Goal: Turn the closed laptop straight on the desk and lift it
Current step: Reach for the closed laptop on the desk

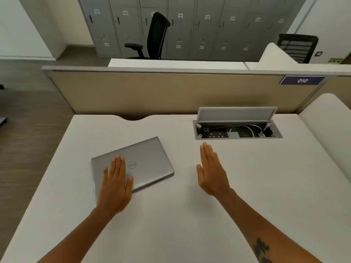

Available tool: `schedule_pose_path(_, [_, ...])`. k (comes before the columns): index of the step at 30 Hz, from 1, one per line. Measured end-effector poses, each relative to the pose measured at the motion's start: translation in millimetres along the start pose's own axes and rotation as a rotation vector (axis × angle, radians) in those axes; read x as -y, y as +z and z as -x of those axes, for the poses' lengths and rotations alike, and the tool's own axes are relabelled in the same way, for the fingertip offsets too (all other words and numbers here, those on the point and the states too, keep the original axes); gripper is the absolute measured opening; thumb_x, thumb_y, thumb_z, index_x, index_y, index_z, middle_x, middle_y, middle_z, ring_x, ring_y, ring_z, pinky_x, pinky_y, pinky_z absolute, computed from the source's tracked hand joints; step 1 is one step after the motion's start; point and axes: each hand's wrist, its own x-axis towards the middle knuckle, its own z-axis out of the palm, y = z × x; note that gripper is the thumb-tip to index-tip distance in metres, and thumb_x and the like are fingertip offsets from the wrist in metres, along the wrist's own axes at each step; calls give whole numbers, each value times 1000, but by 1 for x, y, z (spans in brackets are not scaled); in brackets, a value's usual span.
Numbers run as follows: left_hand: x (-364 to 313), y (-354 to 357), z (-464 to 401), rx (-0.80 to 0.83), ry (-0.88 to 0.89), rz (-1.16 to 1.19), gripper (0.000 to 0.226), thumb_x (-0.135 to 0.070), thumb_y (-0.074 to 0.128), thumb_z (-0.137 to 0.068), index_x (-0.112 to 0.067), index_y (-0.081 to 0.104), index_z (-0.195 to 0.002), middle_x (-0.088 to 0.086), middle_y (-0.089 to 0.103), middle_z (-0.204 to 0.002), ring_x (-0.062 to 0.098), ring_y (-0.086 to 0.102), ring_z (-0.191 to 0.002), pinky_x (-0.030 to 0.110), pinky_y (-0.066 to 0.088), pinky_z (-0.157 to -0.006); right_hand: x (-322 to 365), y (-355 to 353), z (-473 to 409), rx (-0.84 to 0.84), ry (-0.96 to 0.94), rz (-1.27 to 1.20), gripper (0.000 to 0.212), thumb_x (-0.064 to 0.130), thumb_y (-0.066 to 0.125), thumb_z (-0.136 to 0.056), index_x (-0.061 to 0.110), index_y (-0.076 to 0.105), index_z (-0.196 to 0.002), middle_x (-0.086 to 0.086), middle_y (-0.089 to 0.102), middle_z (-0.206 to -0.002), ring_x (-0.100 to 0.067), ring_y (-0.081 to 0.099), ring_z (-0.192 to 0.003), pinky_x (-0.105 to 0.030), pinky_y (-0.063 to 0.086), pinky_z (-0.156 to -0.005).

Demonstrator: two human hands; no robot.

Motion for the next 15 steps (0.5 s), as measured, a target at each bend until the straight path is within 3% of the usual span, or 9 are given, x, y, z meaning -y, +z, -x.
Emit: schedule_pose_path(15, [26,50,54,126,-42,21,77,-48,20,-105,-13,-5,-169,5,-10,-180,19,-12,-167,52,5,-135,-13,46,48,144,92,45,73,30,33,-105,6,11,-170,-7,8,-181,-22,2,-168,-42,12,-136])
